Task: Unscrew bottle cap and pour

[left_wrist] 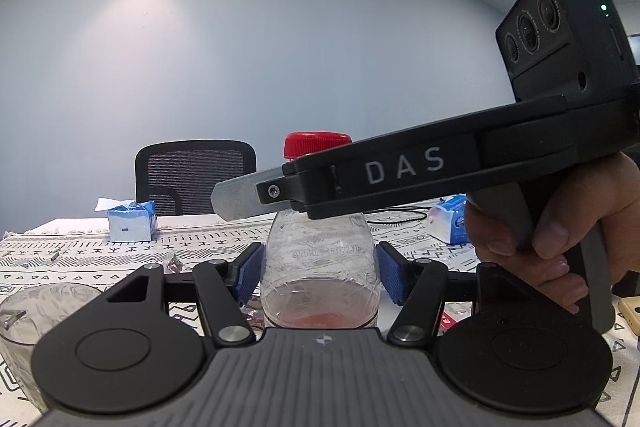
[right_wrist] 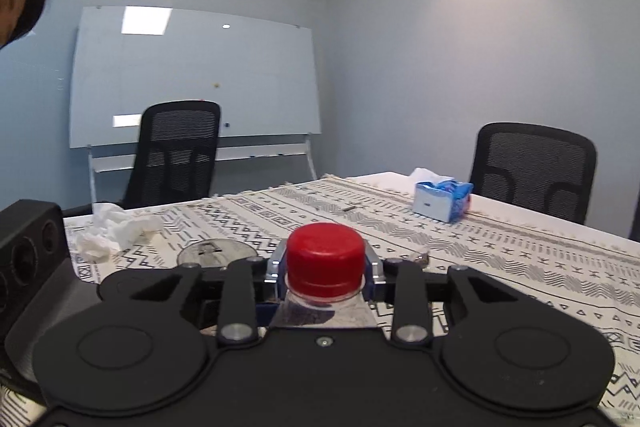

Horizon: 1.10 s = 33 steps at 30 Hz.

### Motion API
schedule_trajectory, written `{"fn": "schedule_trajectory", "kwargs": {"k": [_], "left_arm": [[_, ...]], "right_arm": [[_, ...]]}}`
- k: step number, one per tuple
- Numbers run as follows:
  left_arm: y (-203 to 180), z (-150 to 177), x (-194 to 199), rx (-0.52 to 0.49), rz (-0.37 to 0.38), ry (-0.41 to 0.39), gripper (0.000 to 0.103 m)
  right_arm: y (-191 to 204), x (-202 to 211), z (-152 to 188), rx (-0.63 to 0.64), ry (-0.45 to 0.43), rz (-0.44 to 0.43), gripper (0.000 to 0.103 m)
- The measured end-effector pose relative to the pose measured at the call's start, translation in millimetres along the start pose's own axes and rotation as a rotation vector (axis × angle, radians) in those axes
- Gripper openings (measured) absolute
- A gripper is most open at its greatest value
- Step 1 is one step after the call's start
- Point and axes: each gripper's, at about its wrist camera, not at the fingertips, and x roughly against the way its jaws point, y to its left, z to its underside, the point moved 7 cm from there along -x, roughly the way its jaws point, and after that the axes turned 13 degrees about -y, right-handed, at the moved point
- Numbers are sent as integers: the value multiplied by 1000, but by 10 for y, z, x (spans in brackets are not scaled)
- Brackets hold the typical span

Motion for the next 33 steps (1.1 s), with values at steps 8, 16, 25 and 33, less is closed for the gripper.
{"fn": "schedule_trajectory", "kwargs": {"k": [8, 16, 25, 33], "left_arm": [[-10, -5, 17, -2, 0, -1, 58], [4, 9, -5, -6, -3, -2, 58], [-14, 29, -35, -19, 3, 0, 58], [-45, 16, 34, -15, 9, -2, 58]], "right_arm": [[150, 46, -88, 0, -6, 150, 51], [187, 75, -113, 41, -27, 191, 35], [-91, 185, -100, -5, -55, -95, 34], [-32, 142, -144, -27, -5, 55, 53]]}}
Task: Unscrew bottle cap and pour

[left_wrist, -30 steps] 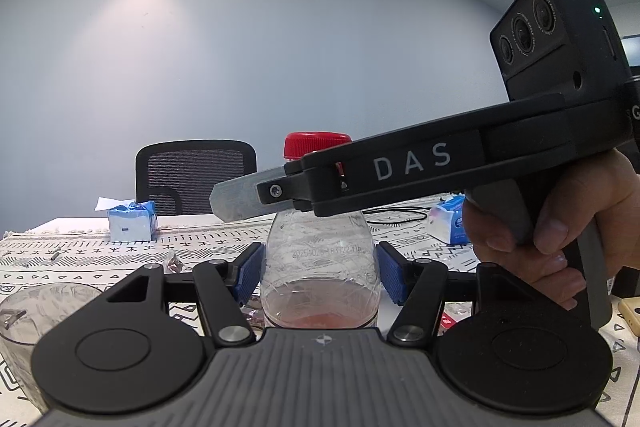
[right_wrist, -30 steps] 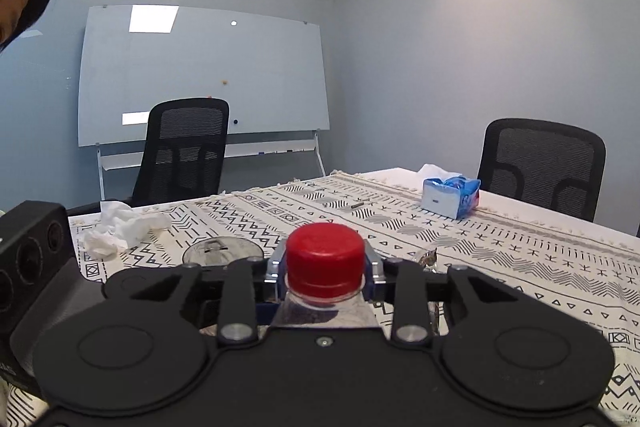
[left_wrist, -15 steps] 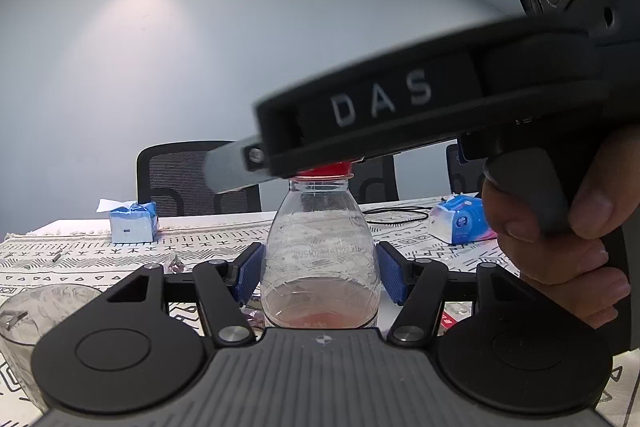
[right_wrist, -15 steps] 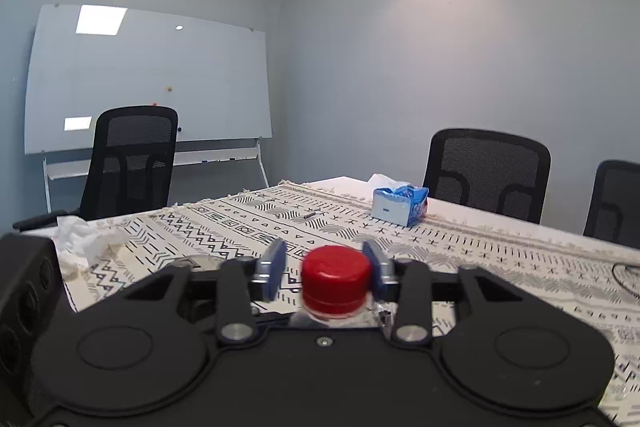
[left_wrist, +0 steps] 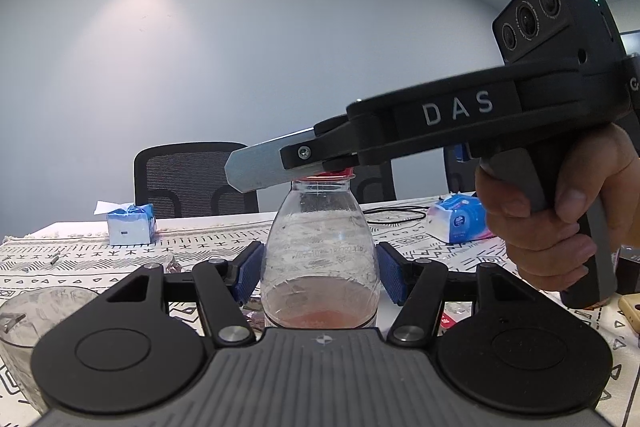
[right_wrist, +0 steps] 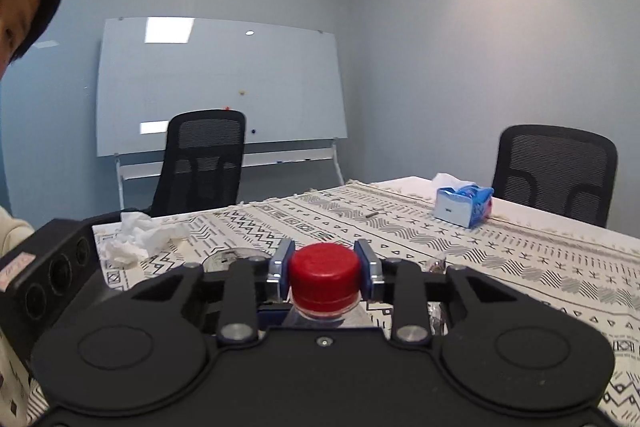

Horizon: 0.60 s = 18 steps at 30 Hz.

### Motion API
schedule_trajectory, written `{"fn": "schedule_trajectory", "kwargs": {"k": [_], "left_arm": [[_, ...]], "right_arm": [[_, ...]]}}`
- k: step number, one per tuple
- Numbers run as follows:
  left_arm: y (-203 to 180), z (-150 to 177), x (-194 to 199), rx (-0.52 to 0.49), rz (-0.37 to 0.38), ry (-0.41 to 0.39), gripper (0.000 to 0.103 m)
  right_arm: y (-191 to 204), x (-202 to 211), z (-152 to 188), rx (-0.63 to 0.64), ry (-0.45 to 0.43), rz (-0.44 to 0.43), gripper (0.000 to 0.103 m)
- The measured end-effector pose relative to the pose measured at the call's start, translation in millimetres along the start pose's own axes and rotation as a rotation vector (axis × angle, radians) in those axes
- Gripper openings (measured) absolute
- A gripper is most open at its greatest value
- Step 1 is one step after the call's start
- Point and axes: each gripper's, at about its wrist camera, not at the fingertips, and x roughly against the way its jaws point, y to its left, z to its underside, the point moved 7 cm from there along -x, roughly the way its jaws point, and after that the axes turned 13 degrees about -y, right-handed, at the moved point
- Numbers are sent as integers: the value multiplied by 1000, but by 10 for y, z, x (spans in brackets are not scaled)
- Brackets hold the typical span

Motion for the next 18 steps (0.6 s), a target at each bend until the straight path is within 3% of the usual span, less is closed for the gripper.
{"fn": "schedule_trajectory", "kwargs": {"k": [2, 4, 5, 8, 18], "left_arm": [[-5, -6, 11, -1, 1, 0, 58], [-14, -9, 18, -6, 1, -1, 58], [-21, -10, 20, -9, 1, -1, 58], [-28, -9, 24, -14, 0, -4, 58], [-40, 2, 31, 0, 27, -5, 58]], "right_arm": [[29, -39, 35, 17, 25, 72, 54], [82, -71, 77, 20, 41, 88, 53], [105, -83, 88, 31, 46, 100, 38], [131, -83, 105, 65, 54, 102, 36], [39, -8, 108, 128, 22, -191, 36]]}}
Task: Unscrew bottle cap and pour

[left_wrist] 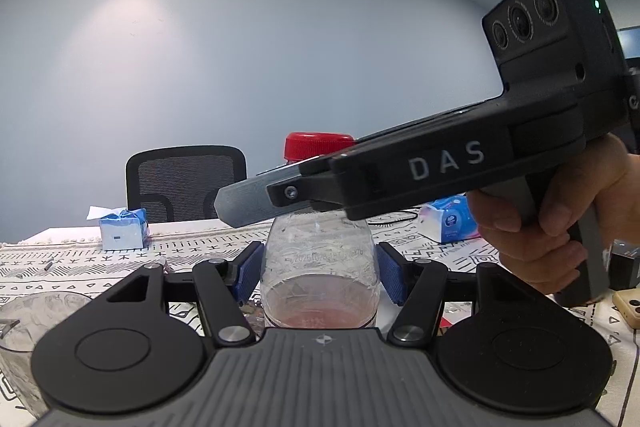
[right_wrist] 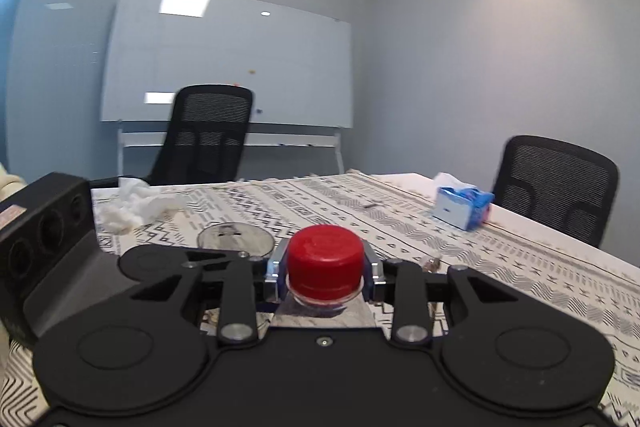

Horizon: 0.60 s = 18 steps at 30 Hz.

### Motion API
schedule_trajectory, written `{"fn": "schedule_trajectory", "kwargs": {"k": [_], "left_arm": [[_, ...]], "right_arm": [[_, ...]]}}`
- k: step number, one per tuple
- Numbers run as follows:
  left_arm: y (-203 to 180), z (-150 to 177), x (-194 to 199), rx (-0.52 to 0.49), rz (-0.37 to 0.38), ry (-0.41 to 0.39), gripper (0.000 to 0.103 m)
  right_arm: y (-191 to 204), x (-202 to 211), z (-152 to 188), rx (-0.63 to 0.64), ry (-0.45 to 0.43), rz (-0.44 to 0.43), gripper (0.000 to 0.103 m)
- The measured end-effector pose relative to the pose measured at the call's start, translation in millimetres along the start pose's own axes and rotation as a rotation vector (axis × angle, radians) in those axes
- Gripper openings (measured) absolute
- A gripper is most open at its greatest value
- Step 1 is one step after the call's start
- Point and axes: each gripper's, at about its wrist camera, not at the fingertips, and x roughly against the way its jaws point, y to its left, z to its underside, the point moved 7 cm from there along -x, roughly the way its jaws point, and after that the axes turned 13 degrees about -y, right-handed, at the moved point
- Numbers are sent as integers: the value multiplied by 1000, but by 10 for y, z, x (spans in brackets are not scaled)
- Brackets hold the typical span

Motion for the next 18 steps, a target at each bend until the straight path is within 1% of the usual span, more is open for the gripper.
{"fn": "schedule_trajectory", "kwargs": {"k": [2, 3, 4, 5, 6, 8, 10, 11, 12, 16, 18], "left_arm": [[16, 10, -13, 7, -4, 4, 58], [0, 1, 13, 8, -6, 5, 58], [-3, 0, 18, 8, -8, 6, 58], [-10, -1, 22, 7, -7, 5, 58], [-19, -4, 28, 4, -6, 4, 58], [-30, -3, 29, -1, -9, 5, 58], [-35, -1, 18, -4, -10, 4, 58], [-47, 2, 10, -6, -8, 8, 58], [-53, 2, 8, -6, -6, 10, 58], [-12, 10, -23, 6, -1, 10, 58], [-3, 13, -29, 8, 0, 11, 58]], "right_arm": [[11, -36, -25, 3, 25, -1, 36], [28, -63, -47, 15, 44, 22, 40], [45, -90, -72, 32, 54, 75, 46], [50, -104, -86, 39, 57, 119, 59], [46, -127, -105, 38, 64, 217, 62], [60, -134, -122, 20, 63, 318, 61], [66, -122, -135, 8, 46, 398, 57], [71, -120, -129, -1, 47, 421, 45], [86, -121, -116, -2, 42, 411, 35], [91, -111, -72, 3, 18, 357, 35], [67, -89, -60, 6, -3, 305, 35]]}}
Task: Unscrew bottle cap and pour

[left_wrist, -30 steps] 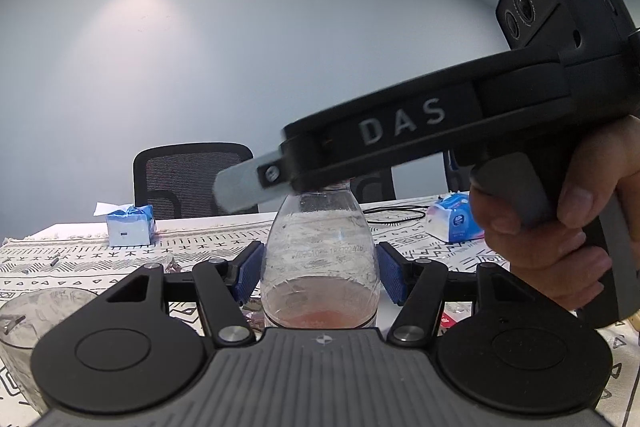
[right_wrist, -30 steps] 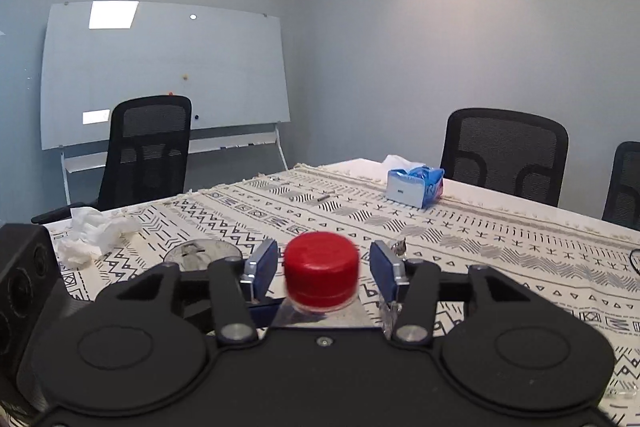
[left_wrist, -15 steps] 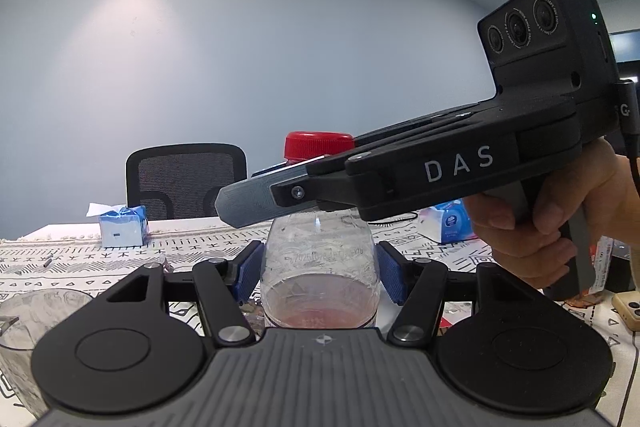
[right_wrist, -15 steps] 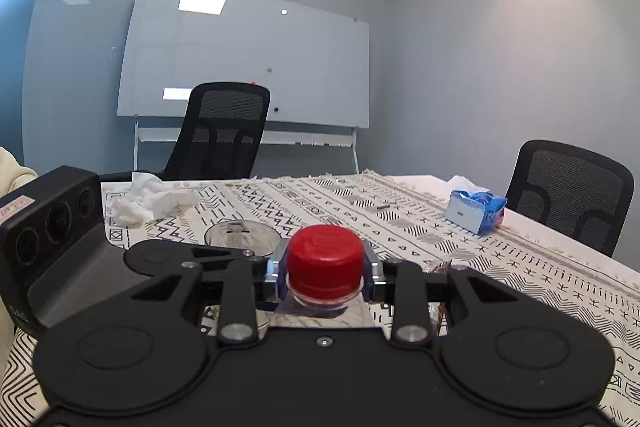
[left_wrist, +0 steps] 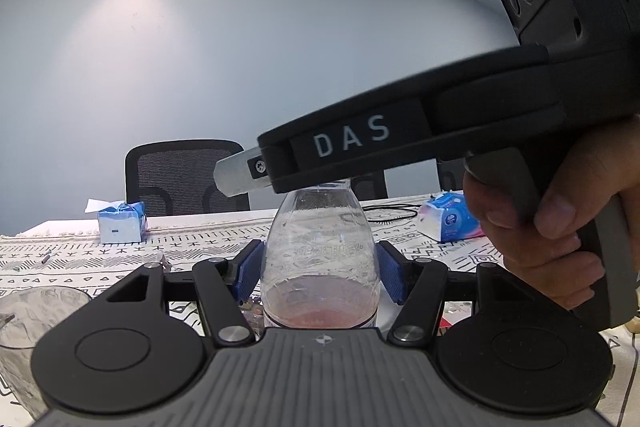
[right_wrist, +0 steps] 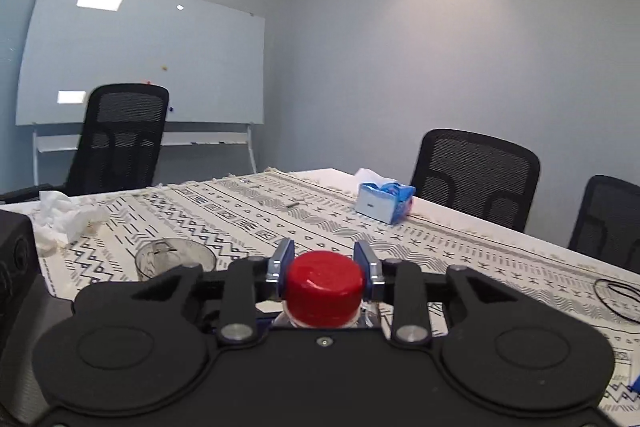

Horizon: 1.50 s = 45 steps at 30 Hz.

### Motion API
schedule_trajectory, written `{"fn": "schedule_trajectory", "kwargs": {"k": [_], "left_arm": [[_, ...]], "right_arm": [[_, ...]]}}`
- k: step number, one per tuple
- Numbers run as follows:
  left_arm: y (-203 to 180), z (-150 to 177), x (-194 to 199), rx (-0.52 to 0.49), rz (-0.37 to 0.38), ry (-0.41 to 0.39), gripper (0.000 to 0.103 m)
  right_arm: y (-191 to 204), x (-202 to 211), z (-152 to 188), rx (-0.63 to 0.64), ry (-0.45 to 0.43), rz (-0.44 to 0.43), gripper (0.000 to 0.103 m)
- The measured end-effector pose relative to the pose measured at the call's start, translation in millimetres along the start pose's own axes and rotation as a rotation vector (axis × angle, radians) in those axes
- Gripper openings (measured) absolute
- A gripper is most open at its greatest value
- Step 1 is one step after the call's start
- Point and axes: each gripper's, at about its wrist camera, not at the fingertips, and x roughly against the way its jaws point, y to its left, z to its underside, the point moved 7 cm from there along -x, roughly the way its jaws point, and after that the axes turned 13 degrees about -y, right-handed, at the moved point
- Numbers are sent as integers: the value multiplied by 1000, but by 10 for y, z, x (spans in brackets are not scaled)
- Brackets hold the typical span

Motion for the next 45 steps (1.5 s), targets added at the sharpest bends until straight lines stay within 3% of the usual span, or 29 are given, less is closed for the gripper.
{"fn": "schedule_trajectory", "kwargs": {"k": [7, 9, 15, 17, 19, 20, 23, 29, 36, 38, 45], "left_arm": [[3, 6, -19, -12, 20, -5, 58], [7, 12, -39, -20, 15, -5, 58], [43, 25, -47, -14, -18, 2, 58], [36, 22, -45, -15, -26, 3, 58], [15, 17, -40, -22, -28, 3, 58], [6, 16, -40, -27, -28, 2, 58], [10, 11, -26, -17, -29, 3, 58], [6, 6, -16, -3, -17, 5, 58], [-11, 9, -14, -5, -23, 2, 58], [21, -11, -51, -2, -24, 4, 58], [172, -23, -252, 17, -21, 15, 58]], "right_arm": [[-191, 108, 23, -35, -84, -283, 35], [-239, 110, -9, -71, -64, -225, 51], [-118, 117, -93, -86, -35, 49, 53], [-91, 115, -132, -118, -33, 110, 52], [-72, 89, -146, -124, -20, 146, 33], [-64, 73, -138, -117, -12, 156, 33], [-49, 71, -106, -86, -23, 141, 32], [-255, 72, -55, -133, -52, -25, 34], [-186, 17, -70, -131, 14, 71, 38], [-160, 13, -63, -119, 18, 83, 34], [-156, 44, -40, -99, -11, 23, 34]]}}
